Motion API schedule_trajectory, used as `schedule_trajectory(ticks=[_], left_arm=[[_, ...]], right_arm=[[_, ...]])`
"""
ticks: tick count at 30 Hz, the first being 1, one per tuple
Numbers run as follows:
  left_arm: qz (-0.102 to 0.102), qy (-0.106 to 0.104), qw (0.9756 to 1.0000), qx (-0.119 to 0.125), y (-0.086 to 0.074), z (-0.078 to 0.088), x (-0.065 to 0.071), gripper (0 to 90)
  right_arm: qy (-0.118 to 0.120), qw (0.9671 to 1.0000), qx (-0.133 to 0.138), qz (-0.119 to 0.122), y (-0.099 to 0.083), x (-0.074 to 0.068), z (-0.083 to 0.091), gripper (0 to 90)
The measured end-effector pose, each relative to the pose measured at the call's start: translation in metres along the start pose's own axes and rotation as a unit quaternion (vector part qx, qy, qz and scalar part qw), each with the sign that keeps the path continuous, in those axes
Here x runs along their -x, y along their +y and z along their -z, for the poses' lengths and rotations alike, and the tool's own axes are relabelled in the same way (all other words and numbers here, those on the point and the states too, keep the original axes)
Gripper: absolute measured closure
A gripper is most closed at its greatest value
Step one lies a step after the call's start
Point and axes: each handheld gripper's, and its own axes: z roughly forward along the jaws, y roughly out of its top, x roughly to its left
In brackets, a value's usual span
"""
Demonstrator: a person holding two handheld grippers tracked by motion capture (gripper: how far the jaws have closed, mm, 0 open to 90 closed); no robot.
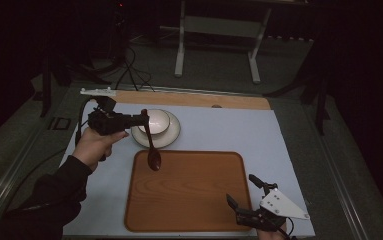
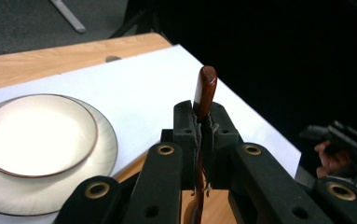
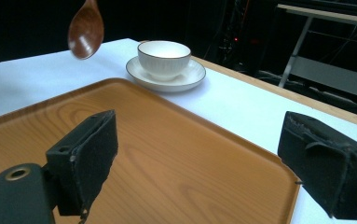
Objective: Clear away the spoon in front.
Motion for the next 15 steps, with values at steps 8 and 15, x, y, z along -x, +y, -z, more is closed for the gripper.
schedule_trajectory(ticks=[8,15], left_arm=[[-0.030,-0.032,0.9979,-0.048,-0.005,-0.012,0.023,84.2],[-0.040,-0.045,0.9938,-0.094,-0.017,-0.023,0.031,84.2]], right_arm=[[0.000,1.0000,0.001,0.001,0.000,0.000,0.000,11.9],[0.002,1.0000,0.000,0.002,0.000,-0.001,-0.001,11.9]])
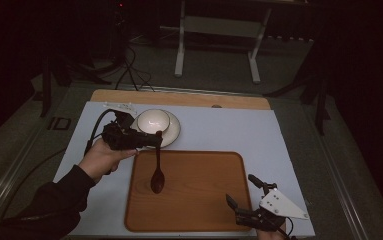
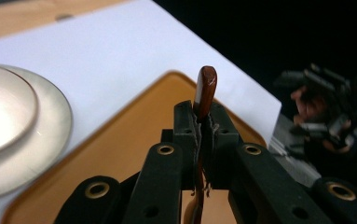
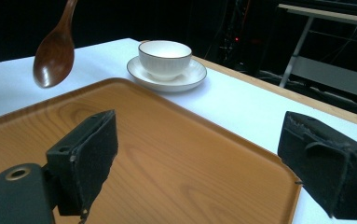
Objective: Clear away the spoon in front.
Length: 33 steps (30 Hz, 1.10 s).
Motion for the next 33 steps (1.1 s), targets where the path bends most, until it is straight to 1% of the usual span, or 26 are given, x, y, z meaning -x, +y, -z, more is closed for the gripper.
schedule_trajectory(ticks=[1,2,4,6,9,12,13,14,16,17,18,19,20,21,25,27,28,30,32,33], left_arm=[[-0.003,-0.005,0.9998,-0.017,-0.004,-0.005,0.001,84.2],[-0.003,-0.005,0.9998,-0.017,-0.004,-0.005,0.001,84.2],[-0.001,-0.009,0.9995,-0.029,-0.010,-0.011,0.001,84.2],[-0.001,-0.009,0.9995,-0.029,-0.010,-0.011,0.001,84.2],[0.006,-0.013,0.9989,-0.045,-0.018,-0.021,-0.001,84.2],[0.008,-0.013,0.9980,-0.061,-0.023,-0.029,-0.003,84.2],[0.012,-0.017,0.9974,-0.069,-0.026,-0.032,-0.004,84.2],[0.012,-0.016,0.9973,-0.071,-0.028,-0.035,-0.004,84.2],[0.019,-0.023,0.9966,-0.077,-0.031,-0.039,-0.006,84.2],[0.019,-0.021,0.9962,-0.082,-0.033,-0.042,-0.006,84.1],[0.023,-0.024,0.9957,-0.087,-0.034,-0.044,-0.007,84.2],[0.028,-0.030,0.9952,-0.089,-0.036,-0.047,-0.008,84.1],[0.026,-0.026,0.9952,-0.091,-0.037,-0.049,-0.008,84.1],[0.026,-0.027,0.9949,-0.094,-0.039,-0.051,-0.009,84.1],[0.039,-0.029,0.9944,-0.094,-0.043,-0.058,-0.015,84.0],[0.044,-0.028,0.9936,-0.100,-0.046,-0.062,-0.017,84.0],[0.046,-0.032,0.9929,-0.105,-0.047,-0.065,-0.019,84.0],[0.050,-0.029,0.9924,-0.109,-0.051,-0.069,-0.020,84.0],[0.059,-0.035,0.9921,-0.105,-0.054,-0.071,-0.022,84.0],[0.061,-0.034,0.9921,-0.104,-0.054,-0.072,-0.023,84.0]], right_arm=[[-0.001,1.0000,0.000,0.001,0.000,0.000,0.000,11.9],[0.000,1.0000,0.000,0.000,0.000,0.000,0.000,11.9],[-0.001,1.0000,0.000,0.000,0.000,0.000,0.000,11.9],[-0.001,1.0000,0.000,0.000,0.000,0.000,0.000,11.9],[0.000,1.0000,0.000,0.000,0.000,0.000,0.000,11.9],[0.000,1.0000,-0.001,0.000,0.000,0.000,0.000,11.9],[0.000,1.0000,-0.001,0.001,0.000,0.000,0.000,11.9],[0.000,1.0000,-0.001,0.000,0.000,0.000,0.000,11.9],[0.000,1.0000,-0.002,0.000,0.000,0.000,0.000,11.9],[0.000,1.0000,-0.002,-0.001,0.000,0.000,-0.001,11.9],[0.001,1.0000,-0.002,0.000,0.000,0.000,-0.001,11.9],[0.001,1.0000,-0.002,0.000,0.000,0.000,-0.001,11.9],[0.002,1.0000,-0.002,0.000,0.000,0.000,-0.001,11.9],[0.002,1.0000,-0.003,0.000,0.000,0.000,-0.001,11.9],[0.002,1.0000,-0.004,0.000,-0.001,0.000,-0.001,12.0],[0.002,1.0000,-0.003,0.000,0.000,0.000,-0.001,12.0],[0.002,1.0000,-0.003,0.000,0.000,0.000,-0.001,12.0],[0.002,1.0000,-0.004,0.001,-0.001,0.000,-0.001,12.0],[0.000,1.0000,-0.003,0.000,-0.001,0.000,-0.001,12.0],[0.000,1.0000,-0.002,0.000,0.000,0.000,0.000,12.0]])
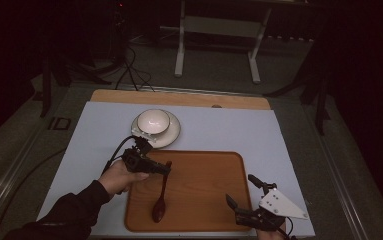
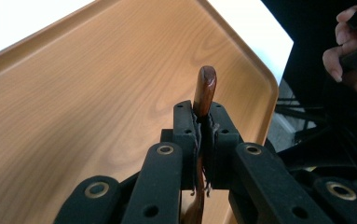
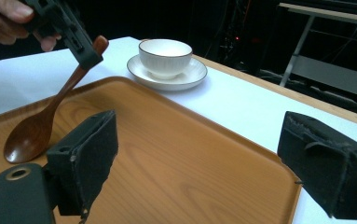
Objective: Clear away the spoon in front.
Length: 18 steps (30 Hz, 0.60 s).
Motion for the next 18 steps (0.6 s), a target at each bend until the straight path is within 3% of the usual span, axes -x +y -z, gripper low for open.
schedule_trajectory(ticks=[3,9,18], left_arm=[[0.004,-0.002,1.0000,0.004,-0.001,-0.002,-0.002,83.8],[0.044,0.012,0.9989,0.014,-0.003,-0.013,-0.016,82.9],[0.099,0.034,0.9940,0.030,-0.008,-0.030,-0.036,81.6]], right_arm=[[0.000,1.0000,0.000,0.000,0.000,0.000,0.000,12.0],[0.000,1.0000,0.000,-0.001,0.000,0.000,0.000,12.0],[0.002,1.0000,-0.001,-0.001,0.000,0.000,-0.001,12.0]])
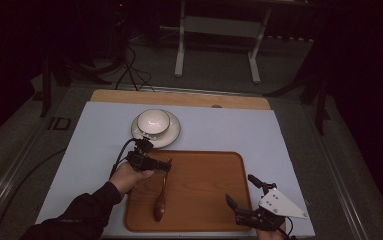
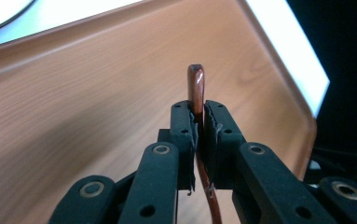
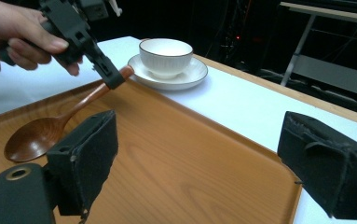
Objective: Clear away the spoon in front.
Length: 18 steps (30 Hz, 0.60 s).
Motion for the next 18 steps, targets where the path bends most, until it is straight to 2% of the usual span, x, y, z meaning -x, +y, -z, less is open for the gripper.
schedule_trajectory(ticks=[4,9,10,15,18], left_arm=[[0.010,0.012,0.9999,0.003,-0.002,-0.004,-0.007,80.9],[0.030,0.015,0.9994,0.005,-0.005,-0.008,-0.015,79.8],[0.040,0.020,0.9990,0.007,-0.006,-0.009,-0.020,79.8],[0.050,0.036,0.9981,0.009,-0.009,-0.013,-0.028,77.6],[0.054,0.055,0.9970,0.009,-0.011,-0.015,-0.031,75.0]], right_arm=[[-0.001,1.0000,0.000,0.000,0.000,0.000,0.000,12.0],[0.001,1.0000,-0.002,0.000,0.000,0.000,-0.001,12.0],[0.001,1.0000,-0.002,0.000,0.000,0.000,-0.001,12.0],[0.000,1.0000,-0.002,0.001,0.000,0.000,-0.001,12.0],[-0.001,1.0000,-0.003,0.000,0.000,0.000,-0.001,12.0]])
